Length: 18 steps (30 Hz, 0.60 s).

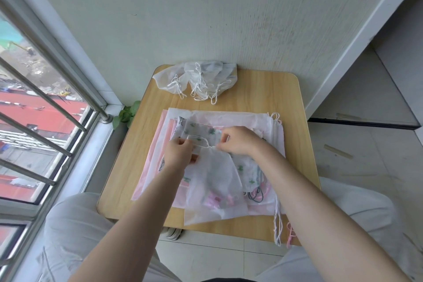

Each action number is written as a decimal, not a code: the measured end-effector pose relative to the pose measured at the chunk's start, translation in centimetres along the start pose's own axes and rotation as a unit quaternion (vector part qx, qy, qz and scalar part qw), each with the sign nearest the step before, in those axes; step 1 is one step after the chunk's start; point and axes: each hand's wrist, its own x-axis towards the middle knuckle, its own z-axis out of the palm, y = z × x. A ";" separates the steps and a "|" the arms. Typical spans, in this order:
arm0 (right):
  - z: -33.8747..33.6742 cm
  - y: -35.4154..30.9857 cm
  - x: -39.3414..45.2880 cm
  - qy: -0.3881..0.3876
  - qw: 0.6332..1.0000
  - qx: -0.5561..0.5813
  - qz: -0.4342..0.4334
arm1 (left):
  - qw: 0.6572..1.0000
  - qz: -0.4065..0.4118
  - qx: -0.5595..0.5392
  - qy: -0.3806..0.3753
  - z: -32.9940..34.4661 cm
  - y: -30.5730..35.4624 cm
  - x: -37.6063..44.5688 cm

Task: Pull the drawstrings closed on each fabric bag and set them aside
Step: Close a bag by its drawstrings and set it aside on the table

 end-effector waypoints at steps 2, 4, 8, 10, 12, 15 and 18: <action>-0.2 -0.1 -0.1 -0.051 0.999 0.001 -0.008 | 0.991 0.042 0.125 -0.006 -0.8 0.5 0.0; -0.2 -0.3 0.0 -0.054 0.998 0.006 -0.017 | 0.954 0.156 0.256 0.025 -1.2 0.7 0.2; -0.2 -1.1 -0.1 -0.017 0.999 0.008 -0.031 | 0.887 0.339 0.302 -0.085 -0.2 1.3 0.4; -0.4 -1.2 -0.3 -0.008 0.999 0.013 -0.028 | 0.872 0.298 0.353 -0.159 0.6 1.6 0.4; -0.5 -1.0 -0.5 0.001 1.000 0.007 -0.024 | 0.854 0.279 0.406 -0.164 0.8 1.7 0.4; -0.6 -0.4 -0.7 0.019 0.999 -0.039 -0.014 | 0.814 0.287 0.489 -0.126 0.7 2.2 0.6; -0.6 -0.1 -0.7 0.023 0.997 -0.067 -0.008 | 0.833 0.251 0.470 -0.149 0.4 3.0 0.5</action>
